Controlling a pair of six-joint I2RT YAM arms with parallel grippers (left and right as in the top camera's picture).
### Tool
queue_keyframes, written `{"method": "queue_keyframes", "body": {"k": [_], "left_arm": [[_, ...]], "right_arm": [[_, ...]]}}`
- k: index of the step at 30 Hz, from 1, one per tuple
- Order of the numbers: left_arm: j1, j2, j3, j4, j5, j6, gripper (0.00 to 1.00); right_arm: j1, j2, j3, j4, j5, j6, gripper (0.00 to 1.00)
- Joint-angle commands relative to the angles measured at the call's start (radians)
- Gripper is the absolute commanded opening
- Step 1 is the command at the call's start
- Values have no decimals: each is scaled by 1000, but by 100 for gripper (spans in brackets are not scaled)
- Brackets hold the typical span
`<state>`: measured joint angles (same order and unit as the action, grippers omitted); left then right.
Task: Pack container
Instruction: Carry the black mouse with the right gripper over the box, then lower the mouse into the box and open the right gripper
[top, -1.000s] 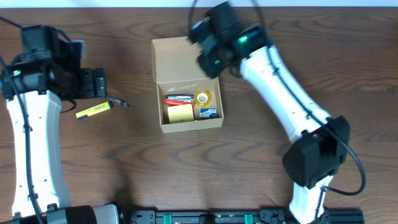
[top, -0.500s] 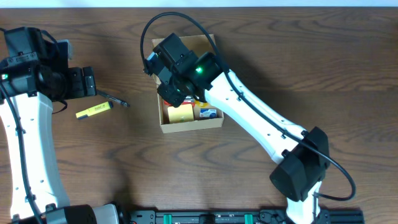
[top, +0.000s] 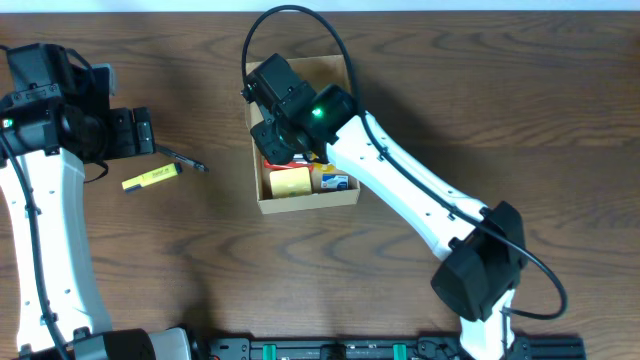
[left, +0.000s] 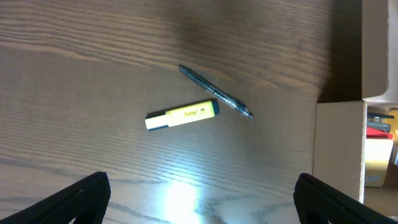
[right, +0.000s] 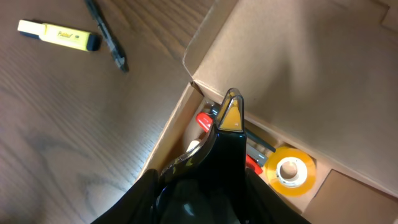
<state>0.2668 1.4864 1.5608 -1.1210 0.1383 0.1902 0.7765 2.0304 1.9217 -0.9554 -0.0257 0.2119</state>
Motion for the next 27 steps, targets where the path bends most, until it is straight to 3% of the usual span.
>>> {"method": "queue_keyframes", "body": {"k": [1, 27], "left_arm": [[3, -17, 13, -4, -7, 3, 95], [3, -17, 13, 0, -7, 4, 95]], "right_arm": [[10, 31, 0, 15, 24, 47, 1], [24, 89, -2, -16, 82, 158, 1]]}}
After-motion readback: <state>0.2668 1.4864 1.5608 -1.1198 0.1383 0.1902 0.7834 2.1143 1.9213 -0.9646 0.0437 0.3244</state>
